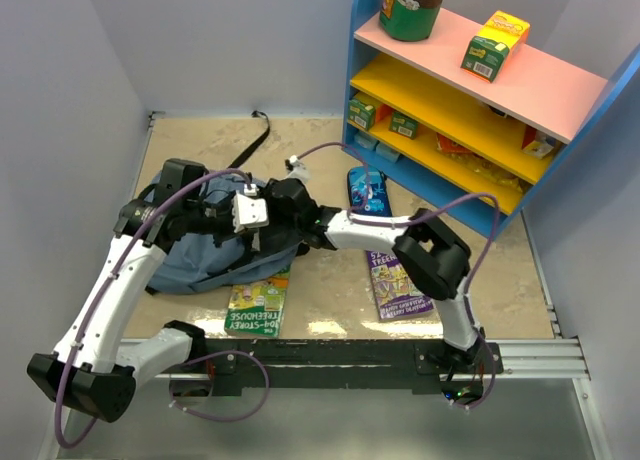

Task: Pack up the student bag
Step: Place the book in the student bag.

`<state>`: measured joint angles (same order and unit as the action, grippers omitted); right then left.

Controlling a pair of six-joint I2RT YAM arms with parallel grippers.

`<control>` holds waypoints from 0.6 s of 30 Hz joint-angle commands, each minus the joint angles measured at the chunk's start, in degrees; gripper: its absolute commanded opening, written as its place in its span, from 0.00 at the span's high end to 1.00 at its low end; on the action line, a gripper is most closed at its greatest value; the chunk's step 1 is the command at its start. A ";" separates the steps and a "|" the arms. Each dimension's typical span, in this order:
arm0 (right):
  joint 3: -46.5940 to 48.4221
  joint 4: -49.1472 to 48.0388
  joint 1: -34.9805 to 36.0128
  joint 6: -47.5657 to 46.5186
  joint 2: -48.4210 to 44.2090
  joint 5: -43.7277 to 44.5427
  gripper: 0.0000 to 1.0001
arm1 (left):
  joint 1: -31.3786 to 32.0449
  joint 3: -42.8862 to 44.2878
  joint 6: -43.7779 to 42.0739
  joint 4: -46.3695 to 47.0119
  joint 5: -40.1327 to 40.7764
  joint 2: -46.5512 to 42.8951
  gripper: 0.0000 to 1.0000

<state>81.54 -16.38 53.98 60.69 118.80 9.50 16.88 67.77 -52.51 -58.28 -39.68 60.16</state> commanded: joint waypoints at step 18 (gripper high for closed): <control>-28.00 -11.34 -0.46 -1.89 -28.00 16.46 1.00 | 1.13 -12.21 -7.70 22.76 12.96 -9.09 1.00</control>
<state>56.88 -12.75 49.95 59.35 95.07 33.47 17.80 58.00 -61.93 -43.70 -29.21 55.40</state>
